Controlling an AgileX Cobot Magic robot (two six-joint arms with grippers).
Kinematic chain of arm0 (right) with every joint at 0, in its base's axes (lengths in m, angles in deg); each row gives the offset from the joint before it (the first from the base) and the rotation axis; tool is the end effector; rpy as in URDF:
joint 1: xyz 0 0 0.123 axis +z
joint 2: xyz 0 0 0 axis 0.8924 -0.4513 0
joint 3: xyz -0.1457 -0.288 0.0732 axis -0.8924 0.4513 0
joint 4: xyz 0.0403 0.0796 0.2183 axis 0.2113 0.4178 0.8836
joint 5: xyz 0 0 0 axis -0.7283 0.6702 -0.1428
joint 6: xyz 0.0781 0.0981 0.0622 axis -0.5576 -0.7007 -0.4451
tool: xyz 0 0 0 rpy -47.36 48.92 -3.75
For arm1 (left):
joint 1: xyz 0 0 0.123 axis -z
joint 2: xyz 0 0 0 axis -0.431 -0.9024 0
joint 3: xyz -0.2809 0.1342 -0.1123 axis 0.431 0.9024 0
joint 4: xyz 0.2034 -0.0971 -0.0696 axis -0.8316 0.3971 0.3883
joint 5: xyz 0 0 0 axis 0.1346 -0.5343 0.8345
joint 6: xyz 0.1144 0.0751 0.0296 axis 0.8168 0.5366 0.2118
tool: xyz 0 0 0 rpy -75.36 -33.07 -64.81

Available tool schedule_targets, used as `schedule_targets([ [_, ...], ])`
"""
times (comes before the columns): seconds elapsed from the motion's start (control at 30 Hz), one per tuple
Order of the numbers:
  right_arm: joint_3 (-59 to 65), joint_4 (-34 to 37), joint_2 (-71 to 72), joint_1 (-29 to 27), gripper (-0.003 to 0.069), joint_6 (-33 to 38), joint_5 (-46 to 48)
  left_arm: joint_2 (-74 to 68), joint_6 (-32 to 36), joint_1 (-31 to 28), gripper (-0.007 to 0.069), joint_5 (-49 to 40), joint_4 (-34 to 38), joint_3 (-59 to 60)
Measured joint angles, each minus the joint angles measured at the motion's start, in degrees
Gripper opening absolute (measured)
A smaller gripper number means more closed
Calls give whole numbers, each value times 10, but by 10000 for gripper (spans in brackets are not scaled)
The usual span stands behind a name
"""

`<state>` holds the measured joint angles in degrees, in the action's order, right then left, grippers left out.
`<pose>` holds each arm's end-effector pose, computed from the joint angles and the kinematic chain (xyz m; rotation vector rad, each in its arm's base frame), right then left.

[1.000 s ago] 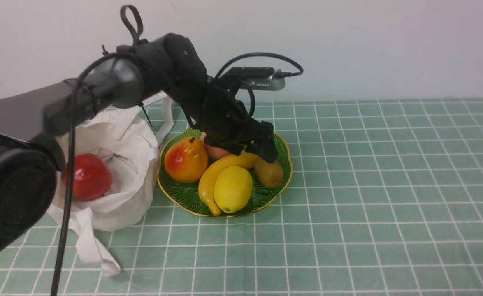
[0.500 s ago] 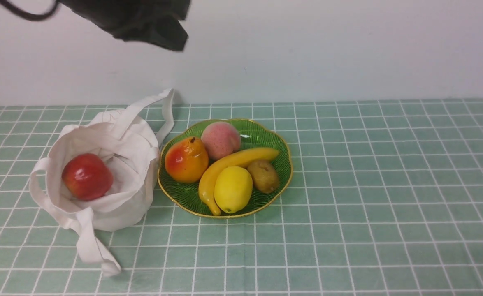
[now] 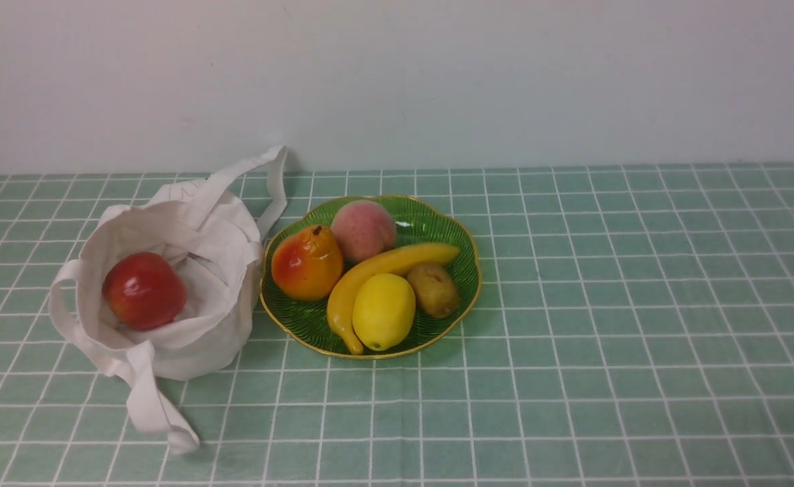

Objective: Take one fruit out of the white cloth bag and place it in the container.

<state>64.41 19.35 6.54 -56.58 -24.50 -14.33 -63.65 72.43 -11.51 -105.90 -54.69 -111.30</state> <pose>0.0360 0.0056 0.1563 -0.0748 1.8843 0.1183 0.0932 -0.0391 0.4399 0.2850 1.7868 -0.2851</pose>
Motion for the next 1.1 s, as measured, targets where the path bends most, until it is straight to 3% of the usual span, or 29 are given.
schedule_targets([
  [0.07,0,0,0,0,-12,0,0,43,-6,0,-8,-12,-30,36],
  [0.37,0,0,0,0,-12,0,0,217,-15,0,-7,9,-43,164],
  [0.67,0,0,0,0,-12,0,0,266,-20,-1,-7,41,-94,307],
  [0.9,0,0,0,0,-12,0,0,362,-28,-87,-7,186,-92,524],
  [1.1,0,0,0,0,-12,0,0,377,-28,-123,-7,187,-85,584],
])
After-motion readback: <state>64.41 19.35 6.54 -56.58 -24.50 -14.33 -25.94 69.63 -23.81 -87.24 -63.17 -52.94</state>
